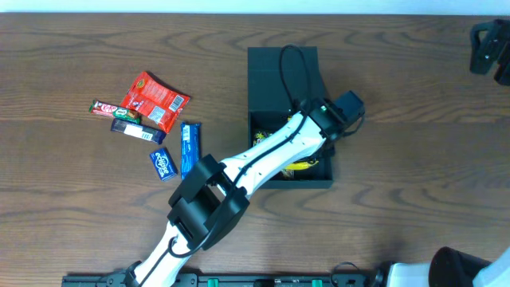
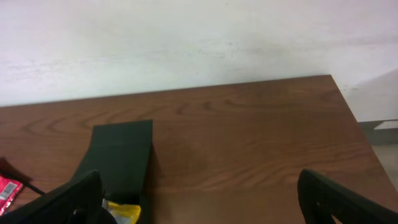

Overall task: Pack container
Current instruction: 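Place the yellow chip bag into the box beside the Haribo bag, then move the left gripper back and grasp the red candy bag, then carry the red candy bag into the green box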

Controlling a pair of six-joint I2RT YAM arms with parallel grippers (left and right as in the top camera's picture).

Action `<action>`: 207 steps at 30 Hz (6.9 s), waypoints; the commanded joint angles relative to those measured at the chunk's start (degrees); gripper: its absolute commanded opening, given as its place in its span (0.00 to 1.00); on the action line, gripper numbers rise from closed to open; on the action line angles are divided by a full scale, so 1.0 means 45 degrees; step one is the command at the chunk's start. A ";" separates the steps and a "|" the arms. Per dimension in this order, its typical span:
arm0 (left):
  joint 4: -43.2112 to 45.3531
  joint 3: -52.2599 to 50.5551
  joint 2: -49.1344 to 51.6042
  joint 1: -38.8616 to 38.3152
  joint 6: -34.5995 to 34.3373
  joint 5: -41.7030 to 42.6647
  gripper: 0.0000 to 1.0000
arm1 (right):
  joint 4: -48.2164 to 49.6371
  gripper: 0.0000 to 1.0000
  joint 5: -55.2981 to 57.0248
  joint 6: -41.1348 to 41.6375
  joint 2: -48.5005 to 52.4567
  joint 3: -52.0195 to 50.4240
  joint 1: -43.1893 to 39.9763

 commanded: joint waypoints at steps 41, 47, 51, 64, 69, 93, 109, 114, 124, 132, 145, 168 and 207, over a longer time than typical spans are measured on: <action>-0.0408 -0.0243 -0.0578 0.0651 0.2618 0.0418 0.06 | 0.0019 0.99 -0.0053 0.0175 -0.0112 0.0083 -0.0112; 0.0986 -0.1302 -0.0578 0.0631 0.3113 0.1355 0.06 | 0.0019 0.99 -0.0053 0.0175 -0.0024 0.0083 -0.0112; 0.1700 -0.1671 -0.0578 0.0602 0.3356 0.1365 0.06 | 0.0019 0.99 -0.0053 0.0175 0.0078 0.0083 -0.0112; 0.2341 -0.1719 -0.0627 0.0583 0.4061 0.0889 0.06 | -0.0005 0.99 -0.0049 0.0170 0.0223 0.0083 -0.0112; 0.1710 -0.1622 -0.1428 0.0947 0.4046 -0.1540 0.06 | -0.0010 0.99 -0.0044 0.0165 0.0223 0.0083 -0.0112; 0.1229 -0.1549 -0.2331 1.1249 0.2953 -0.0277 0.88 | -0.0194 0.99 -0.0049 0.0165 0.0223 0.0083 -0.0112; 0.1404 -0.1549 0.0340 1.1448 0.0933 0.0321 0.96 | -0.0355 0.99 -0.0049 0.0170 0.0238 0.0083 -0.0112; 0.1787 -0.1549 0.0767 1.1477 0.1088 0.0301 1.00 | -0.0350 0.99 -0.0049 0.0170 0.0238 0.0083 -0.0112; 0.1753 -0.1549 0.0899 1.1565 0.1336 0.0170 0.31 | -0.0350 0.99 -0.0049 0.0170 0.0243 0.0083 -0.0112; 0.1239 -0.1535 0.0894 1.1594 0.1923 -0.0403 0.06 | -0.0296 0.99 -0.0053 0.0170 0.0238 0.0083 -0.0112; -0.0928 0.1443 -0.0874 1.0273 0.3793 -0.2705 0.06 | -0.0141 0.99 -0.0044 0.0165 0.0243 0.0083 -0.0112; -0.2900 0.0442 -0.2098 0.1700 0.3512 -0.1967 0.06 | 0.0141 0.99 0.0228 0.0175 0.0131 0.0083 -0.1141; 0.0699 -0.3589 -0.2045 0.1020 0.3852 -0.1132 0.58 | 0.0165 0.99 0.0223 0.0175 0.0131 0.0083 -0.1137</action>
